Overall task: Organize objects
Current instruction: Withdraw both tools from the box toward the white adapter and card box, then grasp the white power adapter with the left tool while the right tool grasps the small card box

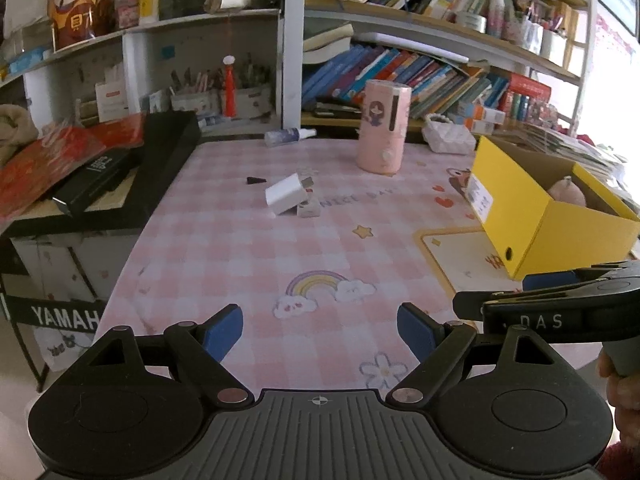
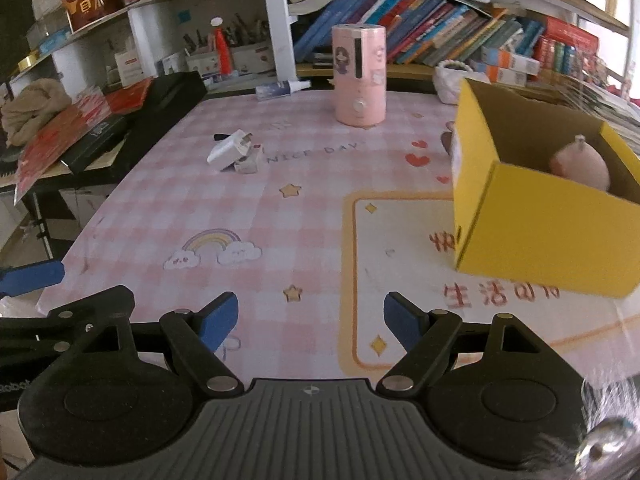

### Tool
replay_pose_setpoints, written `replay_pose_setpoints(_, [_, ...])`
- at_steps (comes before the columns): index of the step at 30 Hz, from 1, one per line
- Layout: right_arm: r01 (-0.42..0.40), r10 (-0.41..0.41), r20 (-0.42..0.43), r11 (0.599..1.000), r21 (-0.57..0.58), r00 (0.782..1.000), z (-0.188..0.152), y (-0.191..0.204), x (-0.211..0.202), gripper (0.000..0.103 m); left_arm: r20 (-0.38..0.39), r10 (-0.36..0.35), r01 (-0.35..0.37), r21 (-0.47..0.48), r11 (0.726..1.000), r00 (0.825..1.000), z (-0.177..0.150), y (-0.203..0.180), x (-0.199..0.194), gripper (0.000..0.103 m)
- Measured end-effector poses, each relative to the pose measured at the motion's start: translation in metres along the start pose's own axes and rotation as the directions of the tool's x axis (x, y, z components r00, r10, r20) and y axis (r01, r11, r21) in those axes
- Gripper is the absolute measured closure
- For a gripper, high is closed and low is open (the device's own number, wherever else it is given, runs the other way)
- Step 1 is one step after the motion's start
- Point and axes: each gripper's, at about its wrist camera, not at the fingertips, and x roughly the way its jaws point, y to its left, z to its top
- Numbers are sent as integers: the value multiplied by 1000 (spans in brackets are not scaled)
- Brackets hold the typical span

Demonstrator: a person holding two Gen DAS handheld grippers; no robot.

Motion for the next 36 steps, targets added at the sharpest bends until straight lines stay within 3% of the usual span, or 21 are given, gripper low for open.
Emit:
replay_pose_setpoints(24, [-54,53,-18,998,-37,998,83,-34,81,24,-19,49,-49,-29,998,999,61,-7,81,17])
replay_pose_setpoints(36, [-88,87,-22,994,-59,996,116,-36,121,24,-34,87,-89,-87,992,996,89,10,124,17])
